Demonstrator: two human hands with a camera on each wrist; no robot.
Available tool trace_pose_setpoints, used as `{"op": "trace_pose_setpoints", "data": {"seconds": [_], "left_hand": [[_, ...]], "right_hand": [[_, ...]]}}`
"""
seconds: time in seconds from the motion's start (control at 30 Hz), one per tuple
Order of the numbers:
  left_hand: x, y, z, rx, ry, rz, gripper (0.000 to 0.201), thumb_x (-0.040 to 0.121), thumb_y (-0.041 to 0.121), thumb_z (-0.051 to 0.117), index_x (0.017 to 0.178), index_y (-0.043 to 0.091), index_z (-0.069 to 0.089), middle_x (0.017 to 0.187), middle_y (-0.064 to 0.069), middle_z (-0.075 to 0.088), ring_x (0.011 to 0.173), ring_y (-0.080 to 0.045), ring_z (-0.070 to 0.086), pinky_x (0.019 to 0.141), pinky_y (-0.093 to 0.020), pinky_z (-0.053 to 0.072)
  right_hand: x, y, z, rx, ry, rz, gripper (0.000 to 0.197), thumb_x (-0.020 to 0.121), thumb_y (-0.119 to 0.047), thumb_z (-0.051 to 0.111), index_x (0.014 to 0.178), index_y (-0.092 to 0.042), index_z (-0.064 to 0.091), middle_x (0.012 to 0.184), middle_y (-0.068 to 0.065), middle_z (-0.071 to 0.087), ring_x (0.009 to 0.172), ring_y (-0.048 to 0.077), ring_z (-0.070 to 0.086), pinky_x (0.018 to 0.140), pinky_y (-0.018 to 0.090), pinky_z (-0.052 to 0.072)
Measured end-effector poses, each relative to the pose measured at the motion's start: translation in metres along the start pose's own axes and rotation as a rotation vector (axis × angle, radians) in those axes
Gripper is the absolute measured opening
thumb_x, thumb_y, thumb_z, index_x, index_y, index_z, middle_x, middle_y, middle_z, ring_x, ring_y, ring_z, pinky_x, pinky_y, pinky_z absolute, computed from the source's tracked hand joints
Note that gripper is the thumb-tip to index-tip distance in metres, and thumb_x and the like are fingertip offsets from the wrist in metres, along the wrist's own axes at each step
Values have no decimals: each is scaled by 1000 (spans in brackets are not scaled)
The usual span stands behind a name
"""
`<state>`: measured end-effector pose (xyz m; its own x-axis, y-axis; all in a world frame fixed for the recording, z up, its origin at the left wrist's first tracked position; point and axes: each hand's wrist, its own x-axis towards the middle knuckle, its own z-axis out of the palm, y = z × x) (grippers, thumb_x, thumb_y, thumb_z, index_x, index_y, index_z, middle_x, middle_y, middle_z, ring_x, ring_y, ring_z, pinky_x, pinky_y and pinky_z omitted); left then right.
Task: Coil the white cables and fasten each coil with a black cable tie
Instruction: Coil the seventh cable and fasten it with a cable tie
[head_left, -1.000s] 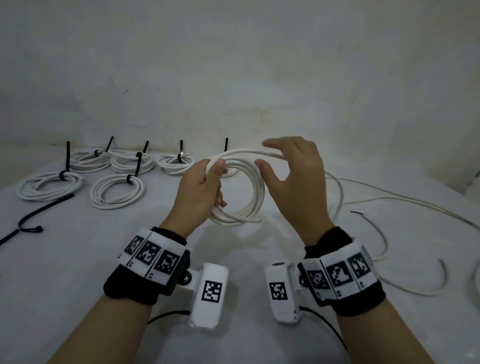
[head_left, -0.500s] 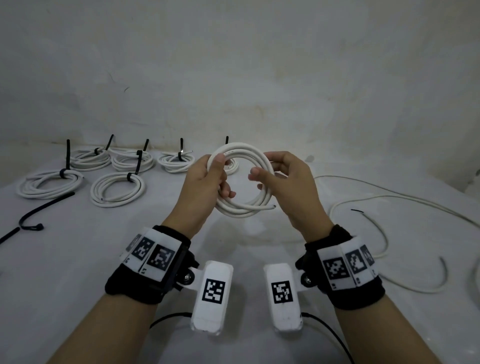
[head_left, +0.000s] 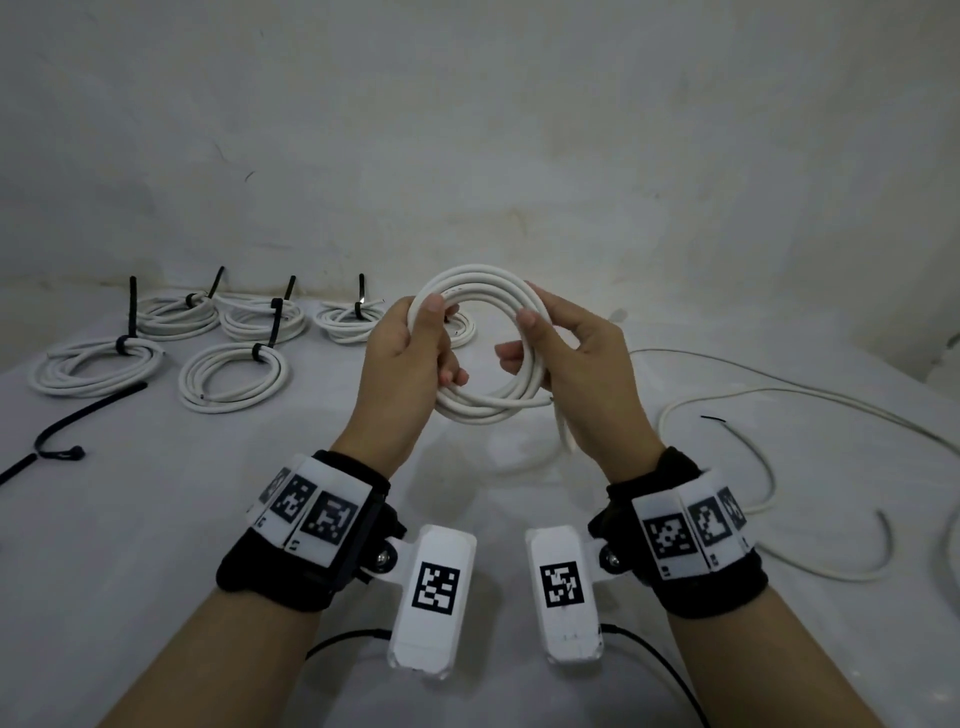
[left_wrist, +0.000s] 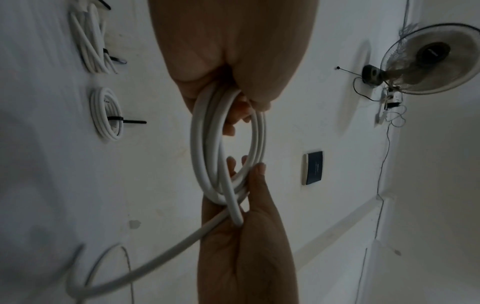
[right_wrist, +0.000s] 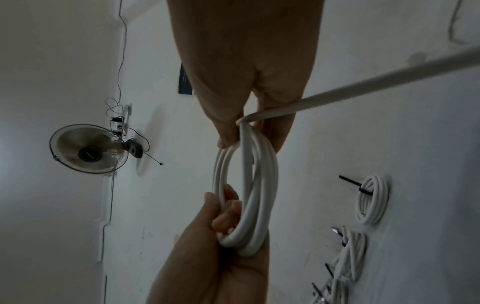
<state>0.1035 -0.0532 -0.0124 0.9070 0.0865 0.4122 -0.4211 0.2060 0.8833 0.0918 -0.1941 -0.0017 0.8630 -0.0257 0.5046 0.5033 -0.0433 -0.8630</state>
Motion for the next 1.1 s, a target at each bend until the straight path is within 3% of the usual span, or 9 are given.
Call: {"op": "trace_pose_setpoints", "data": {"seconds": [0.13,0.23,0.37,0.5,0.67,0.83,0.93,1.0,1.1], "left_hand": [[-2,-2,4,-80,18,-29,27,103,26,35,97,7,53,49,10,37,42,-5,36,54,-24,46],[-4,-2,8,-100,6,-46,28,103,27,34,97,7,53,48,11,37,41,-4,36,53,-23,46],[-6,-3,10,-92,5,-48,29,102,28,35,100,4,52,48,11,36,41,-5,36,53,-24,45],[-8,-2,13,-80,19,-44,27,102,27,36,97,7,54,48,12,36,41,-5,36,52,-23,45],[-8,-2,13,-78,-78,-131,28,102,29,36,93,10,55,50,9,40,46,-7,45,63,-29,47],[-4,0,6,33,-101,-236,41,101,41,30,107,14,60,79,-1,55,74,-12,58,80,-30,50],[1,2,-5,155,-81,-434,41,99,45,36,102,10,56,86,-6,55,74,-17,57,71,-29,53],[-1,1,-15,377,-254,-638,42,99,45,37,89,9,56,78,-8,57,64,-17,58,62,-29,52],[-9,-5,-16,559,-549,-814,55,98,50,30,96,5,61,77,-10,69,58,-15,66,56,-23,52]], "right_hand": [[-1,-3,1,305,-139,255,41,98,-37,39,102,-3,62,57,1,49,48,11,48,58,26,52],[1,-4,0,505,-164,383,49,96,-49,33,87,-7,57,48,-5,35,40,8,37,53,23,47],[1,-8,2,630,-176,472,51,81,-61,41,72,-11,49,43,-6,29,36,8,30,47,21,40],[-3,-11,8,624,-105,440,49,73,-60,49,62,-13,44,40,-6,23,32,7,23,40,21,35],[-1,-5,6,640,56,484,59,92,-61,37,58,-13,39,35,-6,22,28,7,19,35,17,27],[1,-3,6,670,227,506,57,98,-50,38,54,-14,38,38,-5,21,31,8,18,34,17,21],[3,-3,1,718,314,502,57,98,-49,39,53,-15,37,40,-5,20,32,9,17,34,18,21],[4,-3,-3,750,347,497,56,98,-48,39,54,-15,37,40,-5,20,32,8,17,34,18,21],[4,-3,-3,795,364,505,55,98,-48,39,54,-16,36,39,-6,20,32,8,16,34,17,21]]}}
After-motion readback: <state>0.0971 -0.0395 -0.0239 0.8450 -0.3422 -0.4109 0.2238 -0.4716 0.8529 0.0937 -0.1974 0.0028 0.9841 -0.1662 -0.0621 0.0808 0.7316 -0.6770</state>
